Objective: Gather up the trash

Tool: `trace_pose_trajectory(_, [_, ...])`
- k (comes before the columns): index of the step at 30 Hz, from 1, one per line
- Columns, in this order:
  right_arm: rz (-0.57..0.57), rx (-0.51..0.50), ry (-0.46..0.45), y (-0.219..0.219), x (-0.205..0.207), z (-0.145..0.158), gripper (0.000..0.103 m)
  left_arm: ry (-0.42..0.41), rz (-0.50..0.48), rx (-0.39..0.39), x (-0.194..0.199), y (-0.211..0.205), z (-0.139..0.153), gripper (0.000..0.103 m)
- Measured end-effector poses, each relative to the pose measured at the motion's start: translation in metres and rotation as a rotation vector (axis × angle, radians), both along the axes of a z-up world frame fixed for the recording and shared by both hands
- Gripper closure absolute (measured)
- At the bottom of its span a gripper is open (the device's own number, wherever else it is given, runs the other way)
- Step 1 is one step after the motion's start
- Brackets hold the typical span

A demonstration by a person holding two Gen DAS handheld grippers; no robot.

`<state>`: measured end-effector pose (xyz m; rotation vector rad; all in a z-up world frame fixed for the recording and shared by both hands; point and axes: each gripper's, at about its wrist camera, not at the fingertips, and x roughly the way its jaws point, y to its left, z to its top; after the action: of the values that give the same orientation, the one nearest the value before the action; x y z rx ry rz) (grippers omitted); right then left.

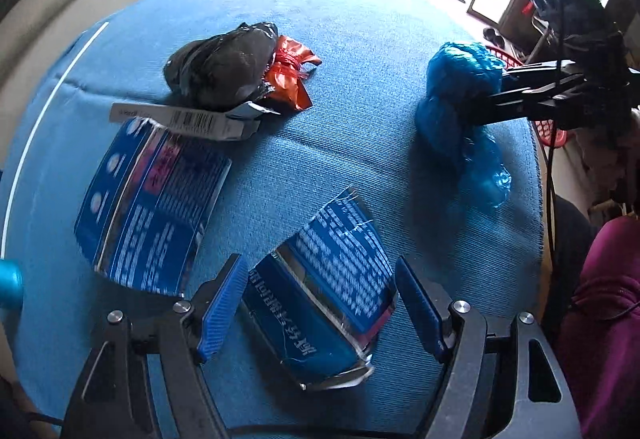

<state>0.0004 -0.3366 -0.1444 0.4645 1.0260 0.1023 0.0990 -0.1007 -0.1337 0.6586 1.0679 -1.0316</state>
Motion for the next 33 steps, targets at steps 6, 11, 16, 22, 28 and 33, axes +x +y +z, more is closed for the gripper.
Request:
trace_pose_trajectory(6, [-0.008, -0.006, -0.003, 0.0, -0.001, 0.001, 0.044, -0.031, 0.065, -0.024, -0.023, 0.005, -0.006, 0.026])
trace_pose_trajectory(11, [-0.012, -0.008, -0.014, 0.0, -0.003, 0.004, 0.045, -0.023, 0.183, -0.083, -0.032, 0.02, -0.006, 0.037])
trace_pose_trajectory(16, [-0.018, -0.005, -0.049, -0.003, -0.008, 0.014, 0.045, 0.028, 0.306, -0.155, -0.025, 0.032, 0.001, 0.063])
trace_pose_trajectory(22, [-0.019, -0.01, -0.059, -0.005, -0.014, 0.018, 0.045, 0.094, 0.496, -0.145, -0.021, 0.044, 0.002, 0.037])
trace_pose_trajectory(28, [-0.021, 0.015, -0.069, -0.009, -0.017, 0.015, 0.045, 0.249, 0.736, -0.243, -0.045, 0.071, -0.002, 0.032])
trace_pose_trajectory(33, [-0.005, 0.041, -0.059, -0.008, -0.014, 0.007, 0.045, 0.449, 0.921, -0.417, -0.045, 0.084, -0.009, 0.032])
